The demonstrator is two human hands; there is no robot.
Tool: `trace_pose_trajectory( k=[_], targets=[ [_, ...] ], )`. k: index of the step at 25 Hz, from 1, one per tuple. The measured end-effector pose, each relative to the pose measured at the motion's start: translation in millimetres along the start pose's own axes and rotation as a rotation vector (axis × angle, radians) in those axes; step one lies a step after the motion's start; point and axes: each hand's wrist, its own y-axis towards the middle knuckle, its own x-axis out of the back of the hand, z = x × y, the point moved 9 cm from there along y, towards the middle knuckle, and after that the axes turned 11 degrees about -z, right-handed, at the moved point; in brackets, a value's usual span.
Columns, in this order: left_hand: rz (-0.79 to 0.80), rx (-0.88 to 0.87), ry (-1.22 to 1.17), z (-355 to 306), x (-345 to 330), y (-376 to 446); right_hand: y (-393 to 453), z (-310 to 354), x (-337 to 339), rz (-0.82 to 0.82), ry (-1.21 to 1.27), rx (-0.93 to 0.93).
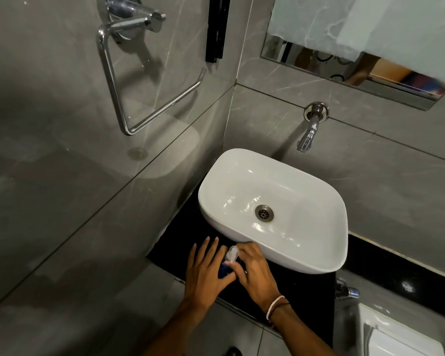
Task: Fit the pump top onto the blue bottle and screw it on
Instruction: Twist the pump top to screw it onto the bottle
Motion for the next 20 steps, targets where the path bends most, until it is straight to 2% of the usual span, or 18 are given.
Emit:
trace_pose_trajectory(
  k=[6, 9, 17, 20],
  targets=[
    [0.003, 0.020, -0.015, -5, -2, -7, -11, -10, 9, 0.079, 0.207, -0.153],
    [-0.002, 0.031, -0.025, -4, -2, -8, -8, -6, 16, 0.133, 0.182, -0.084],
    [0.073, 0.040, -0.048, -4, -3, -7, 0, -2, 19, 0.076, 0.175, -0.099],
    [0.064, 0.076, -0.116, -3, 1, -7, -9, -22, 18, 0.055, 0.238, -0.231]
  ],
)
